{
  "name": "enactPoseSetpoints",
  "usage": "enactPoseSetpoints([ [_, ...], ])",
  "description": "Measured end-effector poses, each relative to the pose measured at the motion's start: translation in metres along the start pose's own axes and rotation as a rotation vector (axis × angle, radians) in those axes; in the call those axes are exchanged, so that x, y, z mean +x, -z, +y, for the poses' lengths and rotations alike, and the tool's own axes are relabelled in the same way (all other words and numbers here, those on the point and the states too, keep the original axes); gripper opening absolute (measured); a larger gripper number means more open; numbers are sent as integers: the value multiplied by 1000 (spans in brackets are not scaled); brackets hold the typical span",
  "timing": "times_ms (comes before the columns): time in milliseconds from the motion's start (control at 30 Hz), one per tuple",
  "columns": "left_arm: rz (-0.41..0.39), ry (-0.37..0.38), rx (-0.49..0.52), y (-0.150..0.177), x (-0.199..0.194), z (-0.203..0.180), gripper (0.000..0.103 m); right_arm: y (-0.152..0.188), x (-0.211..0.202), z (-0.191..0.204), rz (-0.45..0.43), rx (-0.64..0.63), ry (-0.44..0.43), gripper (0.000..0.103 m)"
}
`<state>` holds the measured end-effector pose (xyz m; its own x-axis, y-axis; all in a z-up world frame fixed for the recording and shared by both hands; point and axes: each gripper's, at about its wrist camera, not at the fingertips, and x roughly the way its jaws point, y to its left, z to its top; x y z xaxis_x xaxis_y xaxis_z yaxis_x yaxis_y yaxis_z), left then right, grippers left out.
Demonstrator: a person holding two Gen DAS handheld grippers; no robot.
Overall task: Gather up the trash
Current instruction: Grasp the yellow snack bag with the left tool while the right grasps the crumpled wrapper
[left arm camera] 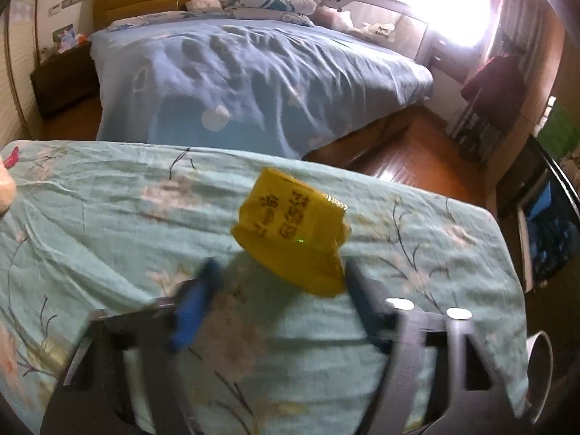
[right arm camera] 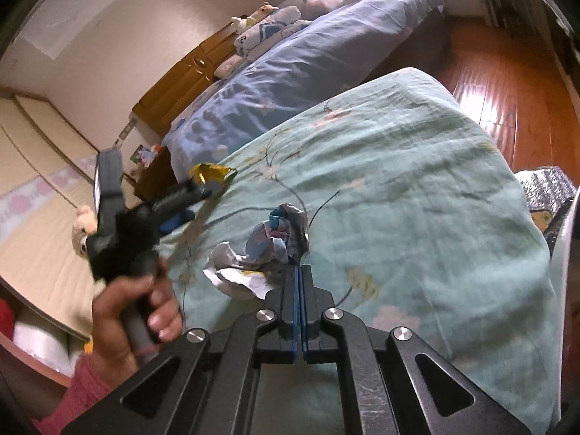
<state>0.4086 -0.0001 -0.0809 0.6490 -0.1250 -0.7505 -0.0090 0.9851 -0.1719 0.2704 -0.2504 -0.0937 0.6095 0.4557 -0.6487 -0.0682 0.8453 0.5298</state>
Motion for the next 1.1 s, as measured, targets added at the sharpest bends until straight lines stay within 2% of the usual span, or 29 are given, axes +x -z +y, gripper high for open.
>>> enactPoseSetpoints([
  [33,20,11,-7,-1,4,2,22,2,-1,2,0,-10,5,0],
  [100,6,24,-20,1,0,6,18,6,-2,6,1,-29,15,0],
  [233,4,32,15,16,-16,3,17,12,-7,11,-3,-56,24,0],
  [433,36,101,16,72,-66,6,17,23,-11,17,23,-99,13,1],
  [533,46,131,6,100,-92,6,17,28,-14,18,36,-111,23,7],
  [567,50,139,1,110,-100,6,17,30,-15,16,45,-102,22,11],
  [633,65,146,-1,127,-112,7,17,31,-17,13,52,-86,6,38],
  [667,70,147,-1,136,-118,7,17,32,-21,13,37,-80,-19,59],
  [733,66,141,4,143,-125,7,17,31,-29,17,-10,-94,-13,82],
  [767,62,135,9,146,-127,7,17,29,-30,21,-29,-119,17,88],
  [867,51,126,15,150,-129,4,17,19,-22,32,-38,-175,60,88],
  [1033,36,104,46,151,-128,1,17,7,5,39,0,-233,122,88],
  [1067,34,101,51,152,-128,0,17,7,10,38,5,-229,138,86],
  [1100,32,99,55,152,-128,0,17,7,13,36,12,-217,143,78],
])
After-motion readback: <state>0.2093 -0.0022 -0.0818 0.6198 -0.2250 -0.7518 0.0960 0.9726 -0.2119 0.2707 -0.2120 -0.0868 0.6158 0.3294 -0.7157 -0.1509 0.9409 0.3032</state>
